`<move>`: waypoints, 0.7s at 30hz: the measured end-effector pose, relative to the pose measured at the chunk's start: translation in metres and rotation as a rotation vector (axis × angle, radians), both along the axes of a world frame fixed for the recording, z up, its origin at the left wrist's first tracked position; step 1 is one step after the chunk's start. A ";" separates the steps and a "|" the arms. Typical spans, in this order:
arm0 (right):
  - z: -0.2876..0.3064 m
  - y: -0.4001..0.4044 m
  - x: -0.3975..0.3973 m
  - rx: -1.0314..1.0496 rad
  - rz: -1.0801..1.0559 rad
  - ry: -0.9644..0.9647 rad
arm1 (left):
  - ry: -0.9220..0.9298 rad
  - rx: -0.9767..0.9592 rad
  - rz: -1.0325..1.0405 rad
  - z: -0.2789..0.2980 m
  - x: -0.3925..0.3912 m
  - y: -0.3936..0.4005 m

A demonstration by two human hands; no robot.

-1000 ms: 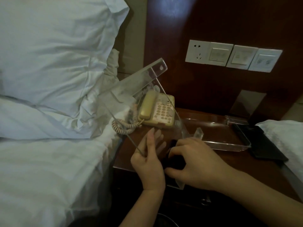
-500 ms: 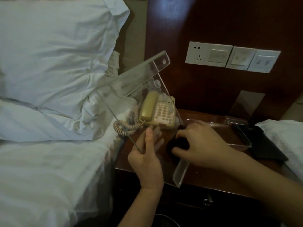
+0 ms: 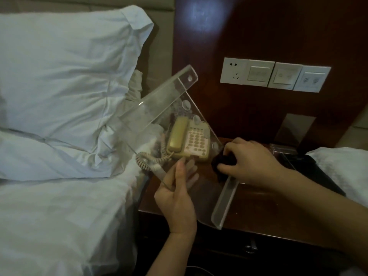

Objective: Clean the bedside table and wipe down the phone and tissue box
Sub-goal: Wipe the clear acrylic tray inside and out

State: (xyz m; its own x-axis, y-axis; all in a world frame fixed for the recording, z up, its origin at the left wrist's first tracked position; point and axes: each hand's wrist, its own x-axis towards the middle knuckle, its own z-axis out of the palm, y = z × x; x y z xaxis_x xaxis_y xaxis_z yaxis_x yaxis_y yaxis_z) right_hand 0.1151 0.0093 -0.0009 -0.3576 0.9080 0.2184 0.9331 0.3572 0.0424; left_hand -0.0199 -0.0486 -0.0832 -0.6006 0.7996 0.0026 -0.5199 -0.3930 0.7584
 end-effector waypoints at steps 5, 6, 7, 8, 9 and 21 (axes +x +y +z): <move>-0.016 -0.016 -0.013 -0.040 0.172 -0.084 | 0.016 -0.026 0.014 -0.005 0.003 0.002; -0.019 -0.023 -0.017 -0.059 0.225 -0.088 | 0.020 -0.036 0.019 -0.006 0.004 0.002; -0.021 -0.030 -0.021 -0.087 0.279 -0.086 | 0.027 -0.043 0.024 -0.006 0.005 0.002; -0.023 -0.035 -0.024 -0.112 0.329 -0.074 | 0.037 -0.053 0.029 -0.007 0.005 0.003; -0.023 -0.039 -0.023 -0.138 0.362 -0.052 | 0.045 -0.061 0.035 -0.007 0.005 0.003; -0.020 -0.065 0.016 0.011 0.041 0.724 | 0.005 -0.042 0.118 0.002 -0.008 0.005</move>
